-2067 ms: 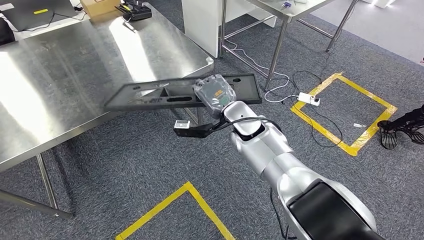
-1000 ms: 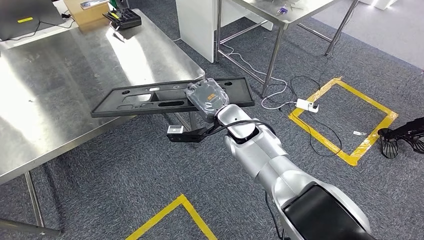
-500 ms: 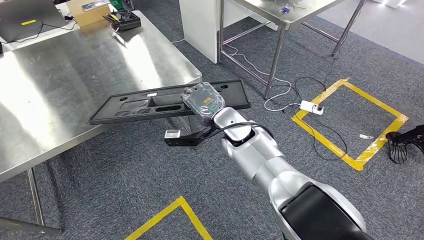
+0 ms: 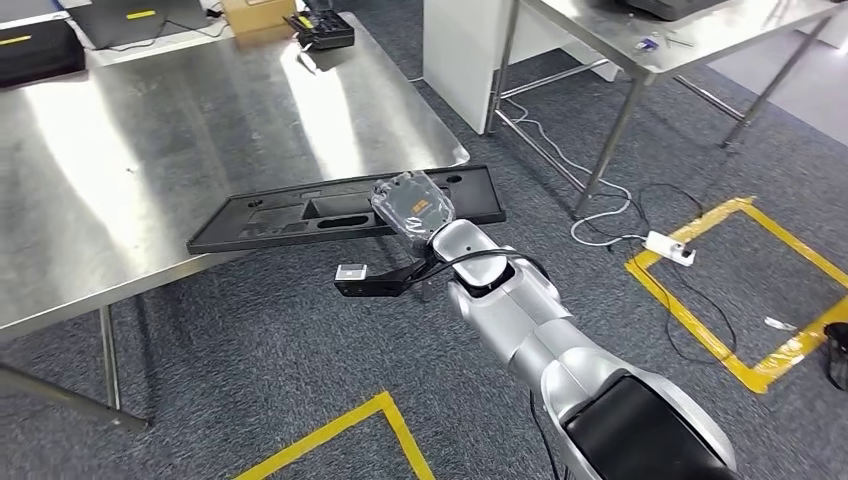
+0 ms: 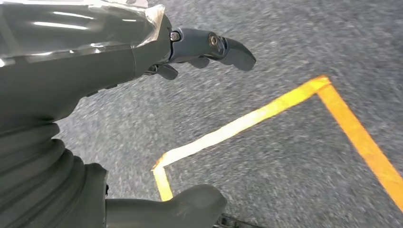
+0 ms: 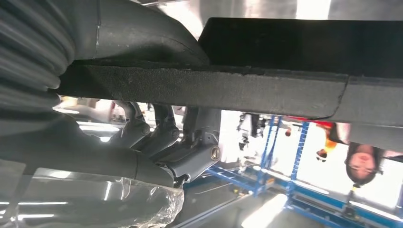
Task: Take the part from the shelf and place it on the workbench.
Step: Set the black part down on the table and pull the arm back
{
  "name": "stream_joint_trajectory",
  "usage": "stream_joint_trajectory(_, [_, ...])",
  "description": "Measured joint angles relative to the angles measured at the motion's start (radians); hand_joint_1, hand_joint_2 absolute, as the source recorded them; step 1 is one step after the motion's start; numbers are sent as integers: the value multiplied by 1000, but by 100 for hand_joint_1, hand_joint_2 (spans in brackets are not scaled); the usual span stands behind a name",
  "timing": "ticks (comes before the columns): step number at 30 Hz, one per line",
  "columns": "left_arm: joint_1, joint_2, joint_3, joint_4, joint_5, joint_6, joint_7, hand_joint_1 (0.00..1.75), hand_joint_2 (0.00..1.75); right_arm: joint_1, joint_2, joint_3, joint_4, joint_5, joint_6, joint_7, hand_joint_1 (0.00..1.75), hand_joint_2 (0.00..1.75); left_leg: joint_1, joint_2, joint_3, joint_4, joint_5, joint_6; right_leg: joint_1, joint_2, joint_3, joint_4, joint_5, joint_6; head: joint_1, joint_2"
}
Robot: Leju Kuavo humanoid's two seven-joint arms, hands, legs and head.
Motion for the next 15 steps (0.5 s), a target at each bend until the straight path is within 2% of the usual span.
stream_joint_trajectory(1, [0, -1, 0, 0, 0, 0, 1, 0, 175, -1, 0, 0, 0, 0, 0, 0, 150, 175, 0, -11, 0, 1, -1, -1, 0, 14, 34, -78, 32, 5, 1, 0])
stream_joint_trajectory(3, [0, -2, 0, 0, 0, 1, 4, 0, 175, -3, 0, 0, 0, 0, 0, -2, 150, 175, -2, -31, -3, 5, -4, -8, 0, 36, 88, -190, 76, 3, 1, 0])
stream_joint_trajectory(4, [1, -3, 0, 0, 0, 2, 4, 0, 175, -4, 1, 0, 0, 0, 0, -2, 150, 175, -2, -38, -5, 6, -5, -13, 0, 40, 98, -211, 83, -2, 1, 0])
stream_joint_trajectory(6, [4, -4, 0, 0, 0, 3, 6, 0, 175, -4, 5, 0, 0, 0, 0, -3, 150, 175, 0, -49, -7, 4, -6, -24, -3, 26, 102, -215, 87, -14, 2, 0])
stream_joint_trajectory(7, [5, -4, 0, 0, 0, 4, 7, 0, 175, -5, 9, 0, -1, 1, 0, -3, 150, 175, 1, -41, -10, 8, -10, -30, -6, 19, 106, -220, 89, -21, 1, 0])
stream_joint_trajectory(9, [5, -3, 0, 0, 0, 5, 8, 0, 175, -7, 14, 0, -2, 1, 1, -4, 150, 175, 2, -4, -34, 62, -45, -42, -15, 5, 113, -230, 92, -35, -5, 0])
stream_joint_trajectory(10, [4, -4, 0, 0, 0, 5, 8, 0, 175, -8, 16, 0, -2, 1, 1, -4, 150, 175, 4, 20, -60, 118, -75, -47, -14, -2, 116, -232, 92, -40, -9, 0])
stream_joint_trajectory(12, [2, -4, 0, 0, 0, 5, 8, 0, 175, -8, 17, 0, -2, 1, 3, -4, 150, 175, 11, 41, -127, 246, -127, -58, -13, -20, 118, -232, 89, -45, -12, 0])
stream_joint_trajectory(13, [2, -4, 0, 0, 0, 5, 9, 0, 175, -6, 17, 0, -2, 1, 4, -4, 150, 175, 15, 46, -147, 279, -132, -63, -13, -30, 118, -232, 87, -46, -12, 0])
stream_joint_trajectory(14, [3, -3, 0, 0, -1, 5, 9, 0, 175, -4, 17, 0, -2, 1, 4, -4, 150, 175, 18, 51, -148, 273, -117, -67, -13, -39, 119, -232, 85, -45, -13, 0])
stream_joint_trajectory(15, [3, -1, 1, 0, -1, 5, 10, 0, 175, -4, 17, 0, -2, 1, 4, -5, 150, 175, 21, 58, -127, 227, -86, -69, -14, -46, 121, -231, 83, -43, -12, 0])
